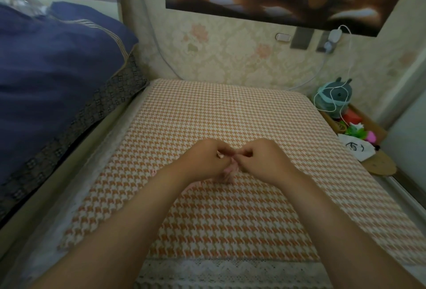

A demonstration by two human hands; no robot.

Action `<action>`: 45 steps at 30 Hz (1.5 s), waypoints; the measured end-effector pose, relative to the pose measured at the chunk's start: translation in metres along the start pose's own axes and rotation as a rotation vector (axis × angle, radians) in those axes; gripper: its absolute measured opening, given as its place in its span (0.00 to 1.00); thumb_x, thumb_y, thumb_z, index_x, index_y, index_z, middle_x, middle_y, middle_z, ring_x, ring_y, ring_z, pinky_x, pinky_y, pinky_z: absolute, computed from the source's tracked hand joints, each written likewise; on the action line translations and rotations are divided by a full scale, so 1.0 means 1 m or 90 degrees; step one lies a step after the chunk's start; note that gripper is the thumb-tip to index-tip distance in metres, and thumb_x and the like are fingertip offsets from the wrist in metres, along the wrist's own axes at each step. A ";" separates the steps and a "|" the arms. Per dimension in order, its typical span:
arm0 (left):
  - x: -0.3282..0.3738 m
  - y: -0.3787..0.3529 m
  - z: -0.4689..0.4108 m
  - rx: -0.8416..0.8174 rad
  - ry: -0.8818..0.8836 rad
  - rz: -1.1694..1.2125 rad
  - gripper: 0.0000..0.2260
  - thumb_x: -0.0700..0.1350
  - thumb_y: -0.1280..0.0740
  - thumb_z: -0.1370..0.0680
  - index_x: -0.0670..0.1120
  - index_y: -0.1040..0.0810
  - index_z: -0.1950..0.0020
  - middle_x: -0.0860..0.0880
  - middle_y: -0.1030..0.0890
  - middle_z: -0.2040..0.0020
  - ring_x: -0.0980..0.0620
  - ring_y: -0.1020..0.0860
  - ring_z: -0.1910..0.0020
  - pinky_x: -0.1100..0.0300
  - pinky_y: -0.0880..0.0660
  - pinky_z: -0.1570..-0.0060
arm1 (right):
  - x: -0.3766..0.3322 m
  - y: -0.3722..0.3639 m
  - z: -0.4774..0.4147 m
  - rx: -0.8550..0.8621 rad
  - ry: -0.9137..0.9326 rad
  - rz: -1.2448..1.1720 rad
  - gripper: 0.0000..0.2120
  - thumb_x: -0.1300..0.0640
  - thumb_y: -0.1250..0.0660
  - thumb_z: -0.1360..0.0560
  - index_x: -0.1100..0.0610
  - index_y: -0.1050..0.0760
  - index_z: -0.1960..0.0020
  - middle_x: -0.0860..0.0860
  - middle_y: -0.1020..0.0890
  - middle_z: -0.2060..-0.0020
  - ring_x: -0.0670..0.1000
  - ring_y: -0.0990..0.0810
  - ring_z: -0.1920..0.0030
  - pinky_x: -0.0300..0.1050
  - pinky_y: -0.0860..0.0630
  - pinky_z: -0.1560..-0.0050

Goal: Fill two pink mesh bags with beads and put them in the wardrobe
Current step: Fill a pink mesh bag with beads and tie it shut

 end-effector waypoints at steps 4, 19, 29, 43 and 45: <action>0.004 0.002 -0.008 0.051 0.007 0.037 0.09 0.47 0.34 0.22 0.53 0.18 0.44 0.57 0.18 0.48 0.62 0.22 0.55 0.66 0.25 0.54 | 0.019 0.014 0.008 0.010 -0.037 -0.038 0.06 0.52 0.29 0.27 0.44 0.14 0.53 0.41 0.13 0.58 0.41 0.17 0.58 0.50 0.18 0.51; -0.035 -0.047 -0.037 0.079 0.068 -0.217 0.12 0.39 0.33 0.25 0.48 0.18 0.43 0.47 0.25 0.45 0.47 0.23 0.47 0.59 0.28 0.45 | 0.055 0.030 0.030 0.009 -0.053 -0.014 0.09 0.52 0.33 0.25 0.43 0.15 0.51 0.42 0.15 0.57 0.44 0.18 0.59 0.51 0.17 0.53; 0.000 -0.035 -0.045 0.120 0.013 -0.093 0.03 0.46 0.29 0.24 0.49 0.18 0.51 0.54 0.20 0.55 0.57 0.21 0.58 0.66 0.28 0.58 | 0.065 0.029 0.025 0.001 -0.066 -0.034 0.10 0.54 0.34 0.24 0.41 0.16 0.52 0.41 0.16 0.55 0.45 0.18 0.57 0.51 0.18 0.52; 0.052 -0.051 -0.033 0.102 -0.019 -0.144 0.12 0.59 0.32 0.25 0.54 0.16 0.49 0.56 0.24 0.49 0.56 0.23 0.53 0.52 0.23 0.53 | 0.060 0.031 0.028 -0.008 -0.065 -0.001 0.14 0.57 0.36 0.25 0.46 0.16 0.44 0.45 0.14 0.53 0.48 0.17 0.55 0.50 0.18 0.53; 0.050 -0.050 -0.034 0.091 -0.015 -0.158 0.12 0.59 0.31 0.26 0.54 0.17 0.49 0.56 0.24 0.48 0.57 0.23 0.53 0.54 0.23 0.53 | 0.059 0.032 0.028 -0.006 -0.065 0.001 0.15 0.57 0.36 0.24 0.46 0.16 0.44 0.46 0.14 0.50 0.48 0.17 0.52 0.49 0.18 0.50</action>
Point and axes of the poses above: each hand's wrist, its own z-axis away from the middle knuckle, its own y-axis out of the back of the hand, x = y × z, the point moved 10 cm from there along -z, towards the middle knuckle
